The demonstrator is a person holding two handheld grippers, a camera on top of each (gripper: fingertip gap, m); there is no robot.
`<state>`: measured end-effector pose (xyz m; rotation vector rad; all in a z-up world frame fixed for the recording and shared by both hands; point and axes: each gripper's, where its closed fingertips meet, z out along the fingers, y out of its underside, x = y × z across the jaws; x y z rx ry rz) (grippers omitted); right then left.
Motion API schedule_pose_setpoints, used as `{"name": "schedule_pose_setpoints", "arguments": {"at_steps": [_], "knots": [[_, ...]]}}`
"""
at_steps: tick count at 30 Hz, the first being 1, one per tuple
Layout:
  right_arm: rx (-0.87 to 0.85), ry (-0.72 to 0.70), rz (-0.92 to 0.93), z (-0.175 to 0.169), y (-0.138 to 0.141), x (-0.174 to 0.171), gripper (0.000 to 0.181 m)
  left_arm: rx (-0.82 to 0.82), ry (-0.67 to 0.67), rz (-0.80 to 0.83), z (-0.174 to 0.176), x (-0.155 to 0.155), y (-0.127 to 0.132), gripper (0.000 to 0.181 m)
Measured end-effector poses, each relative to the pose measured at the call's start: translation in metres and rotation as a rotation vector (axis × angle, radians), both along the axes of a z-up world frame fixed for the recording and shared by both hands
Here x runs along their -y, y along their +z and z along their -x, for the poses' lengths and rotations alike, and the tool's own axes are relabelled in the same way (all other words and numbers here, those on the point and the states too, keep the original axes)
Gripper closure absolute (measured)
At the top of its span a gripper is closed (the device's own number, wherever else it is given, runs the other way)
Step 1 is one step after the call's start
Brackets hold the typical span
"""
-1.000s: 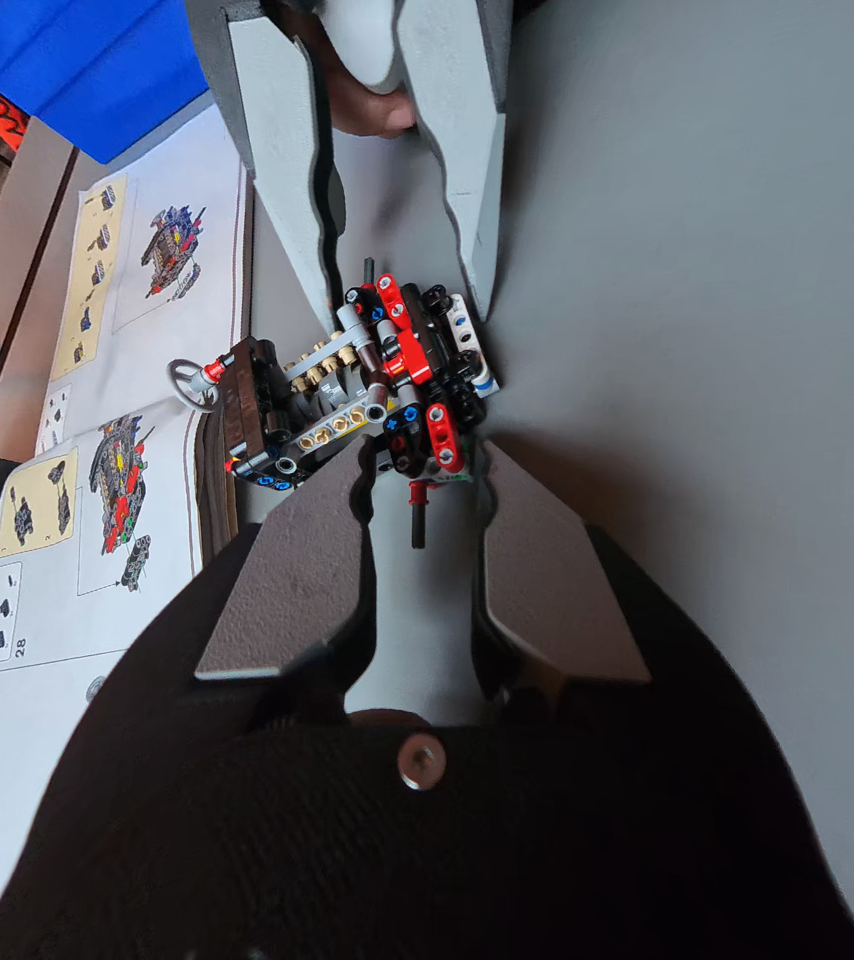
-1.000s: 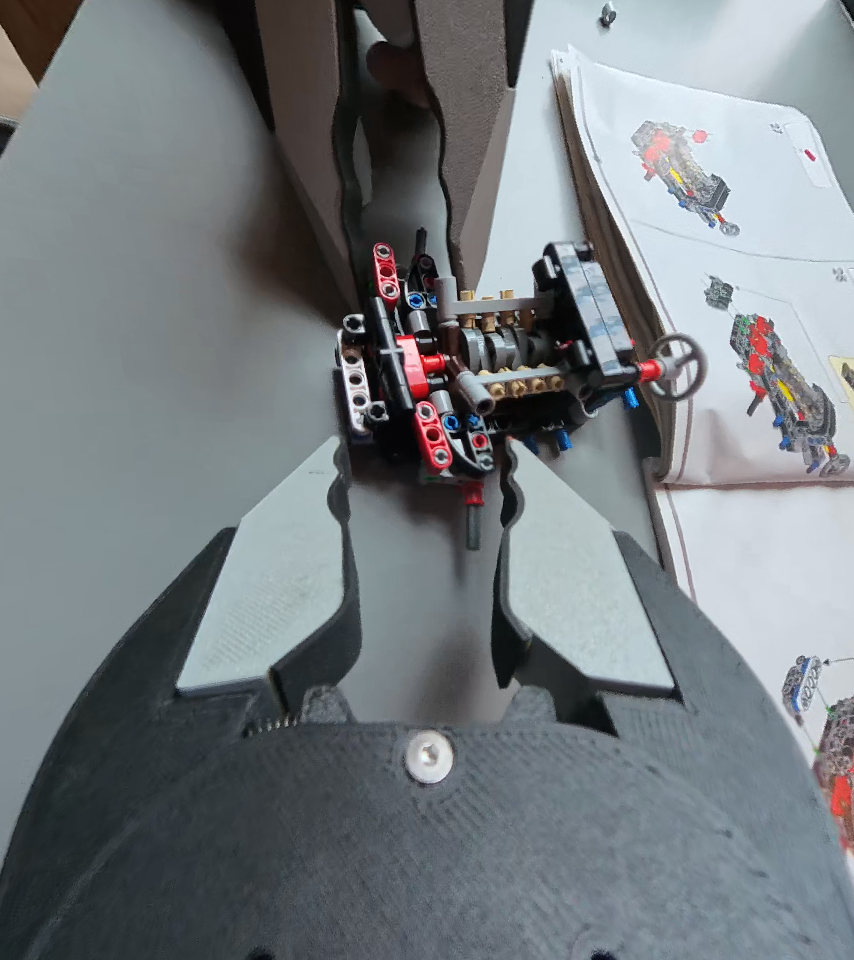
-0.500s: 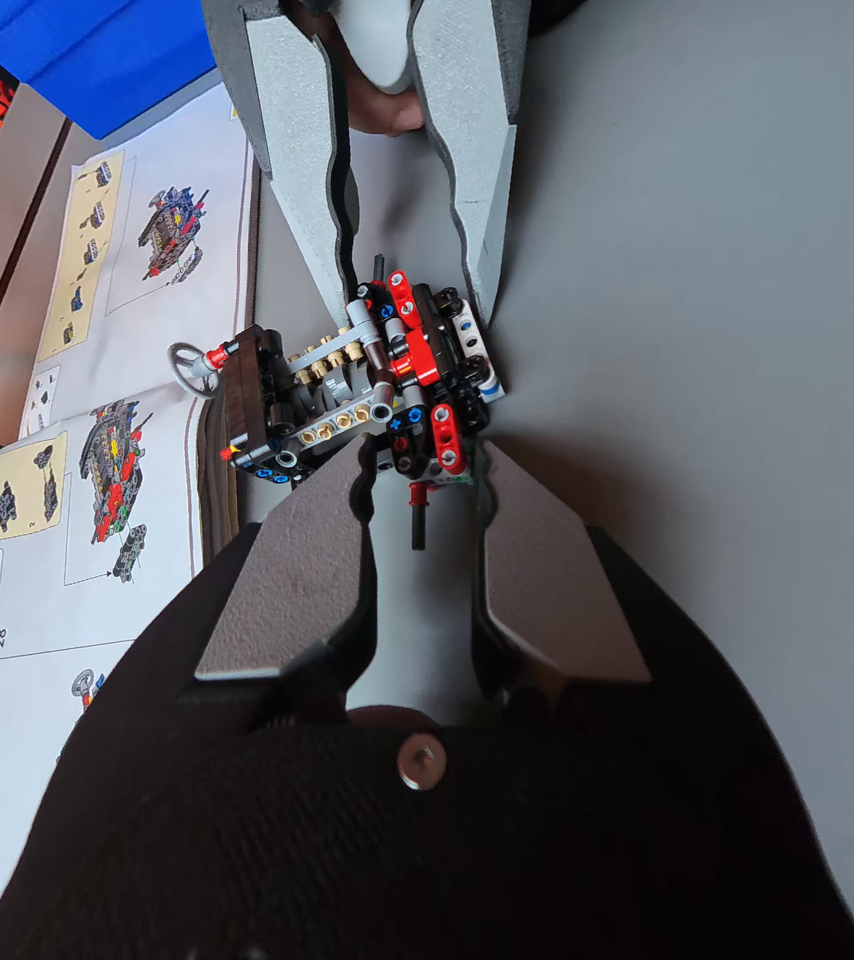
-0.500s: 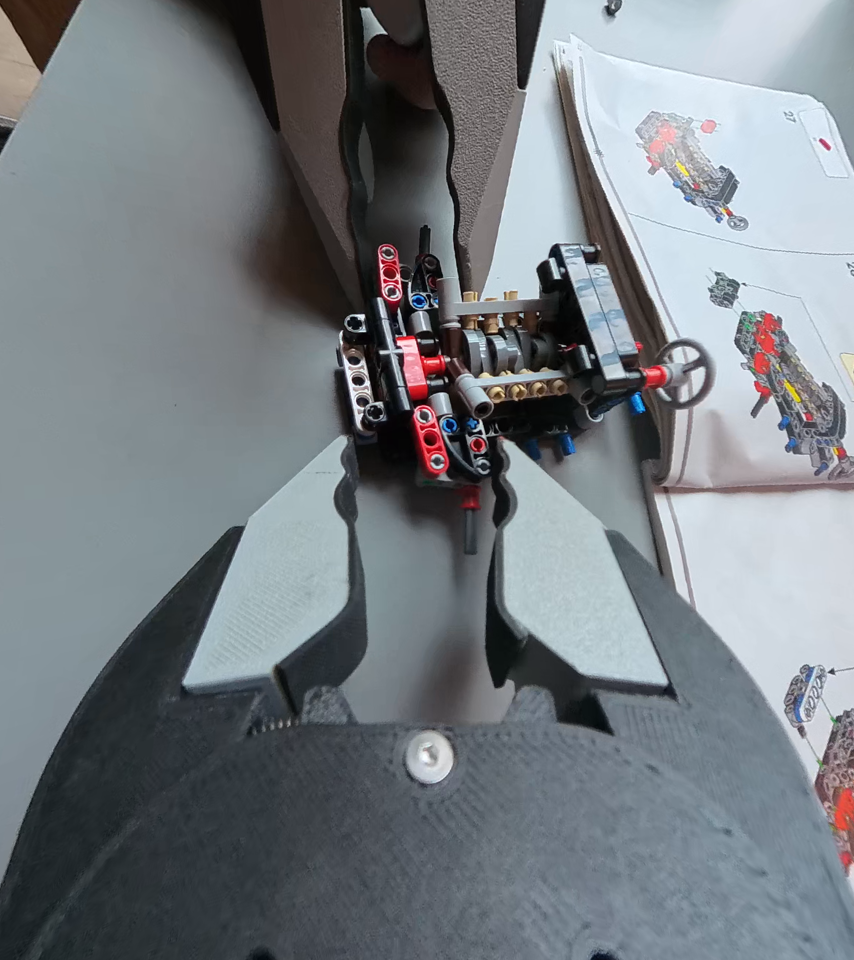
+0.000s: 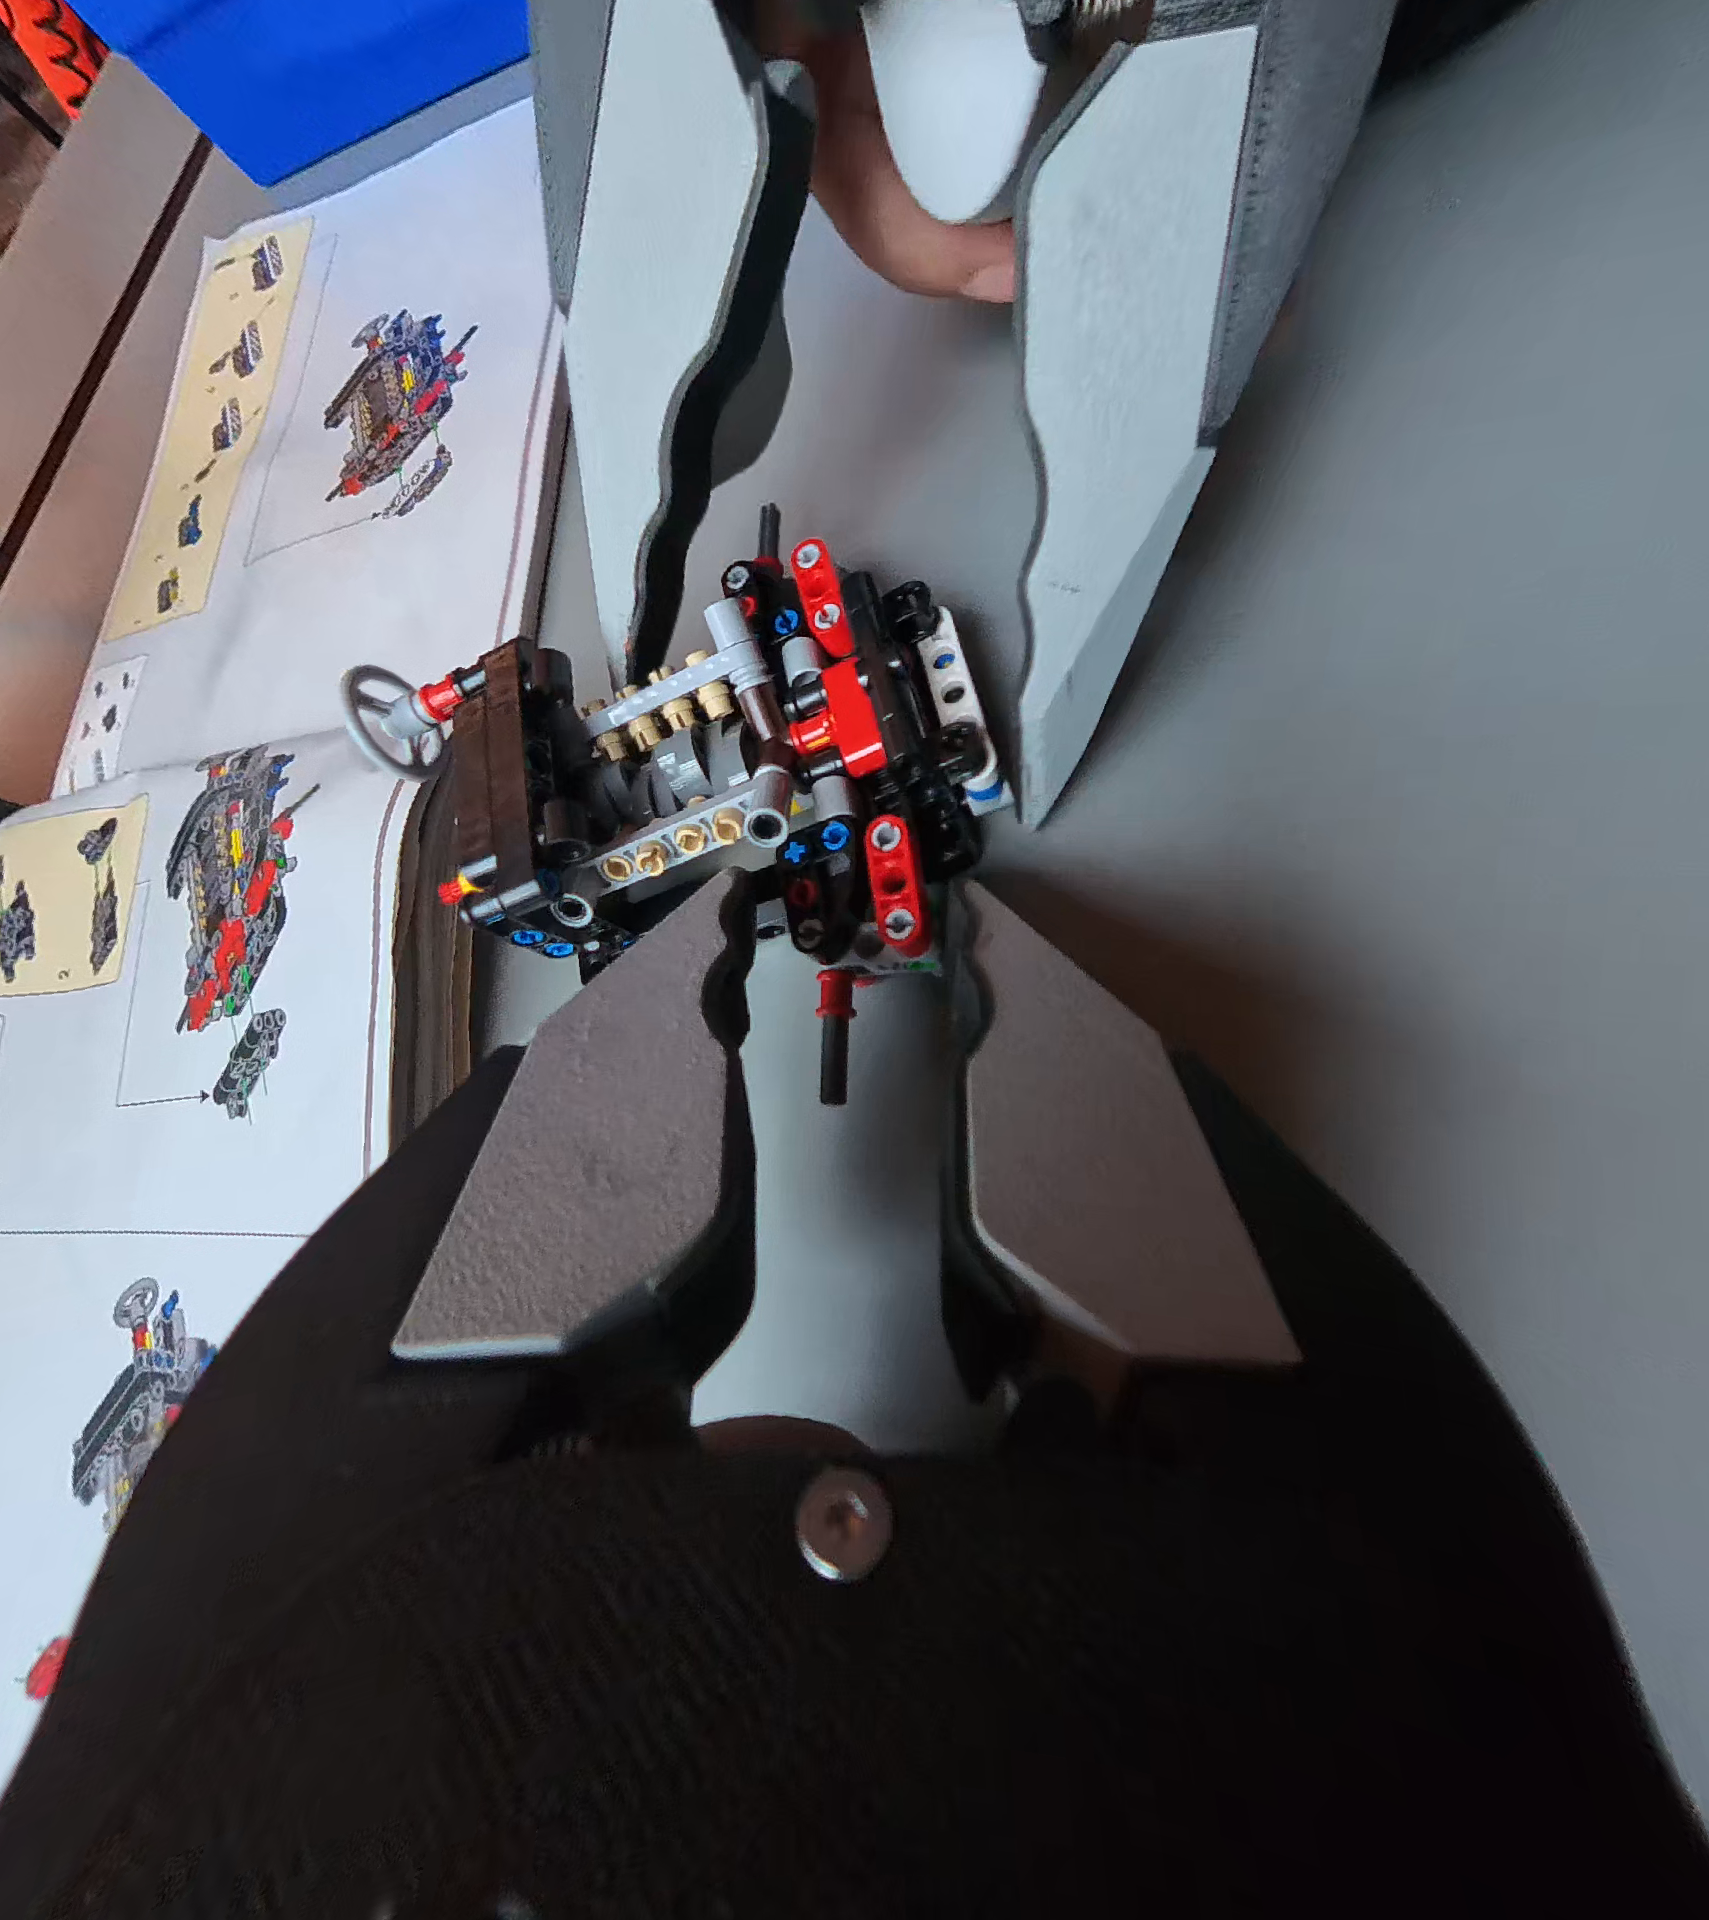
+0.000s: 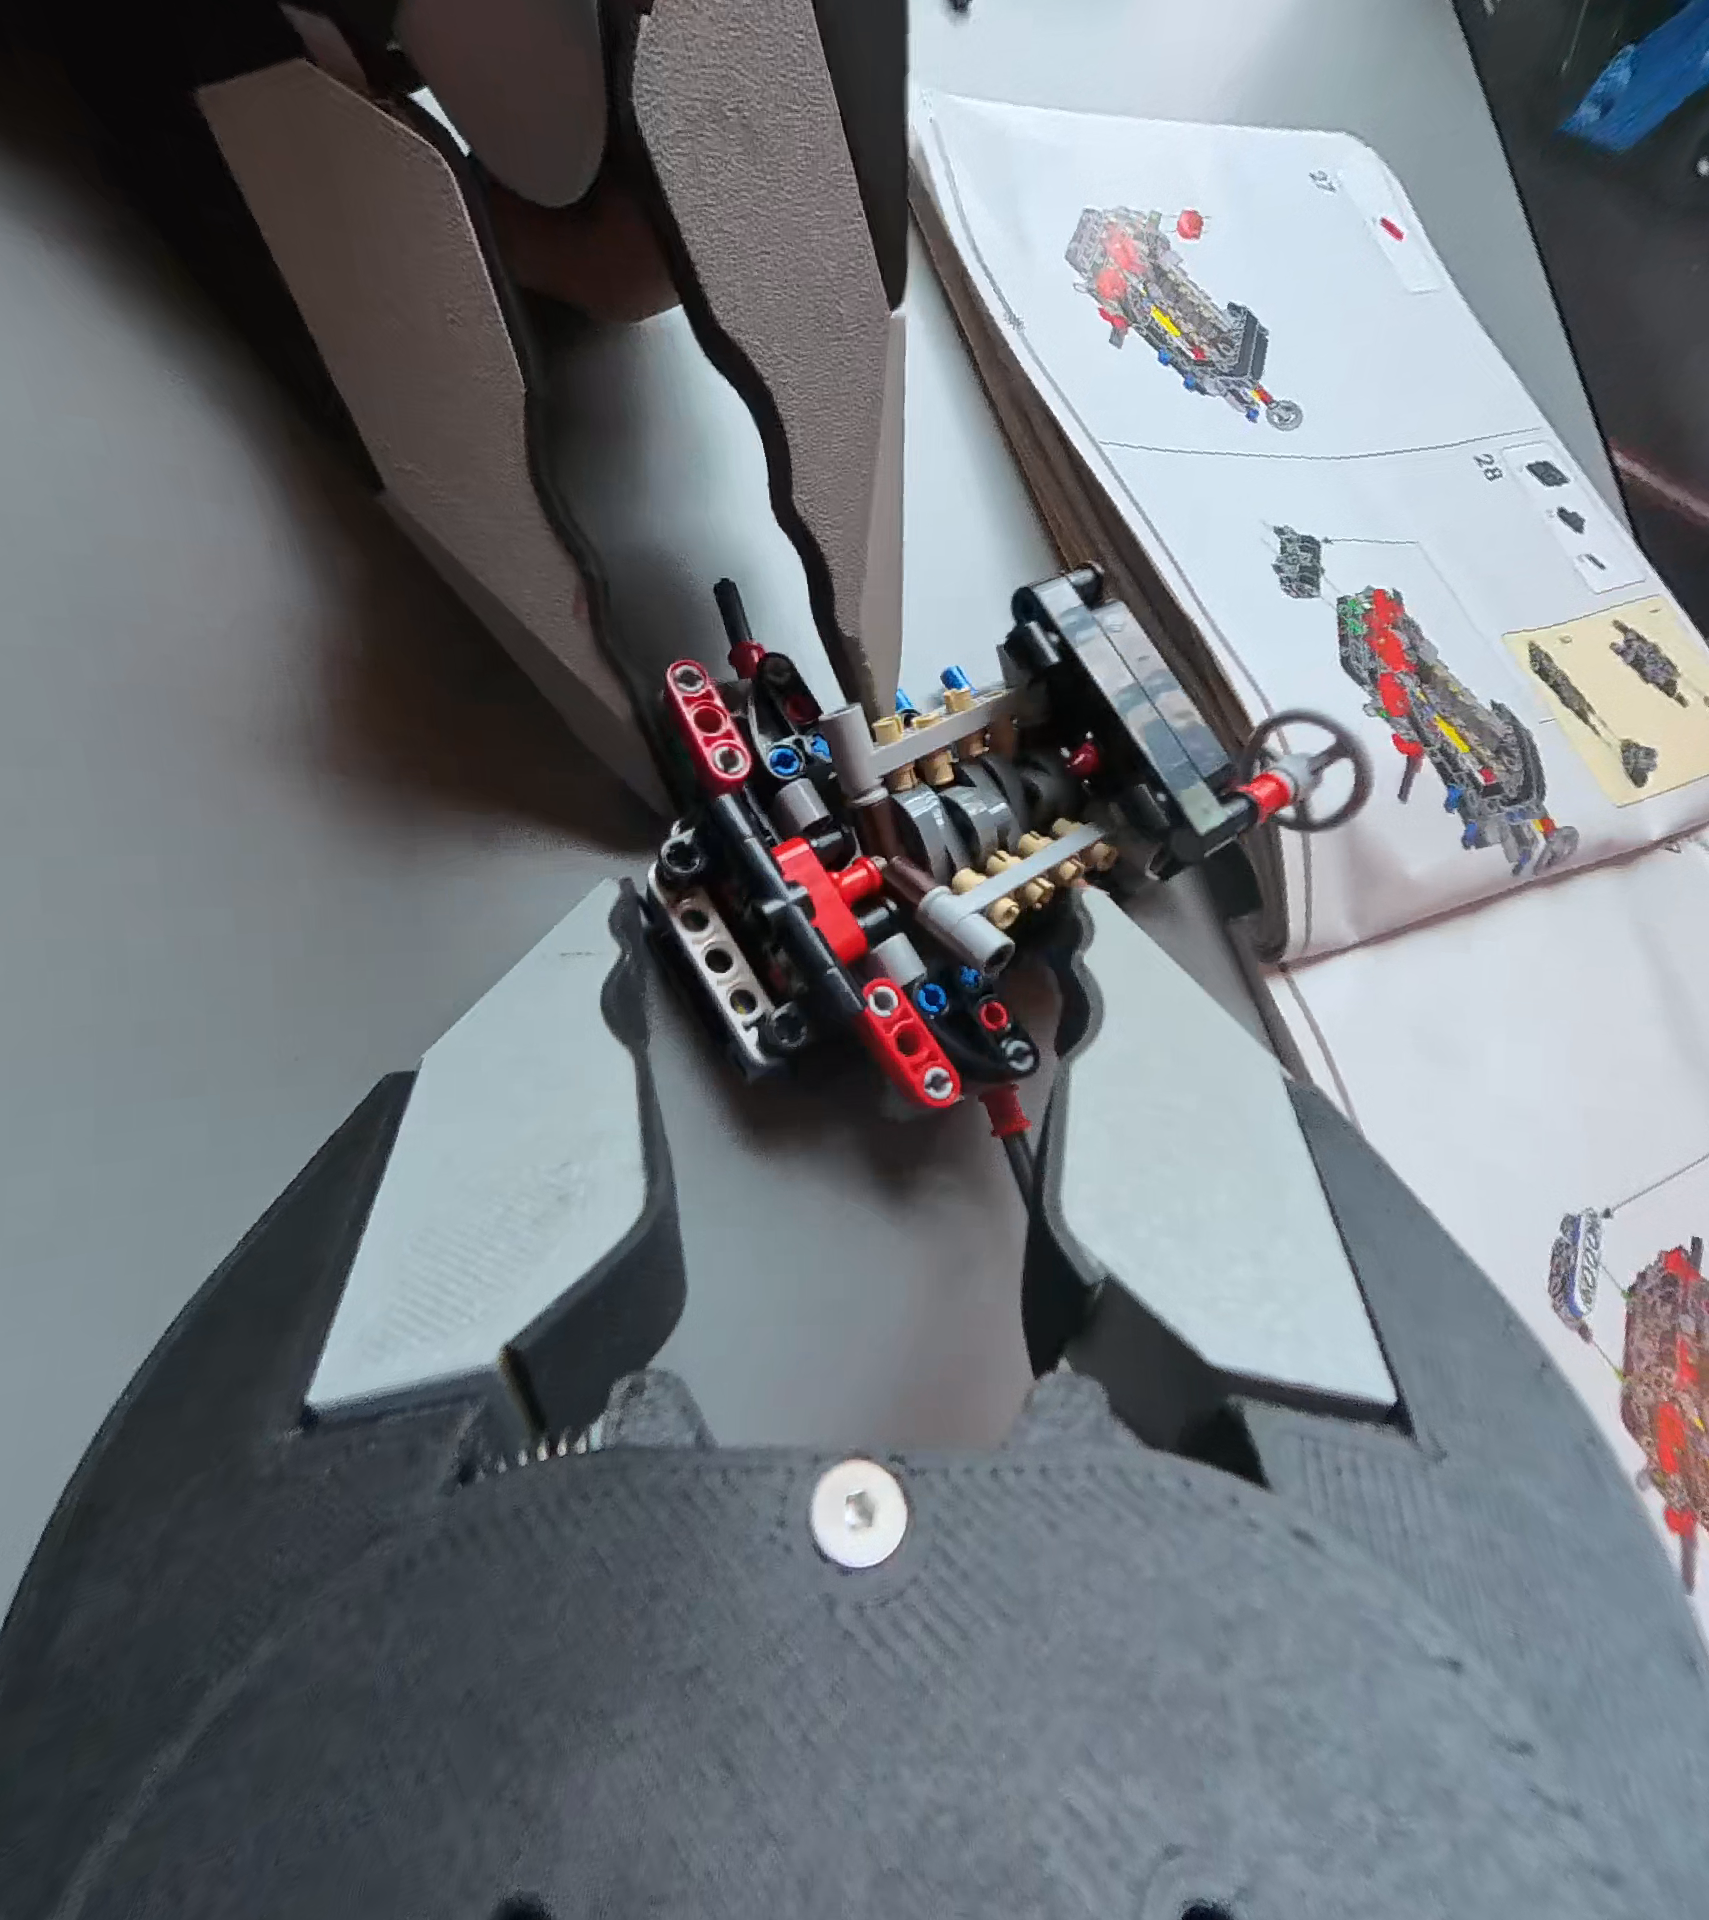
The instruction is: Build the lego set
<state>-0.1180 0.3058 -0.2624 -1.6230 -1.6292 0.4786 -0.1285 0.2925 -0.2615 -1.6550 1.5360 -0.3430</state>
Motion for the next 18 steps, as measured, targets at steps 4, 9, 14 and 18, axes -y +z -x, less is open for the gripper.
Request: {"name": "schedule_pose_setpoints", "arguments": {"at_steps": [4, 9, 14, 18], "knots": [[-0.013, 0.013, 0.036, 0.0001, -0.0021, 0.0014, 0.106, -0.004, 0.002, -0.005, 0.0, 0.0004, -0.0004, 0.147], [-0.012, 0.062, 0.033, -0.001, -0.0022, 0.0015, 0.107, 0.009, -0.003, 0.029, 0.0001, 0.0012, 0.0001, 0.147], [-0.012, 0.094, 0.025, -0.0018, -0.0024, 0.0015, 0.11, 0.012, 0.0, 0.037, 0.0002, 0.0013, 0.0001, 0.147], [-0.012, 0.096, 0.021, -0.0019, -0.0022, 0.0009, 0.113, 0.011, 0.01, 0.037, 0.0, 0.0011, 0.0001, 0.147]]}}
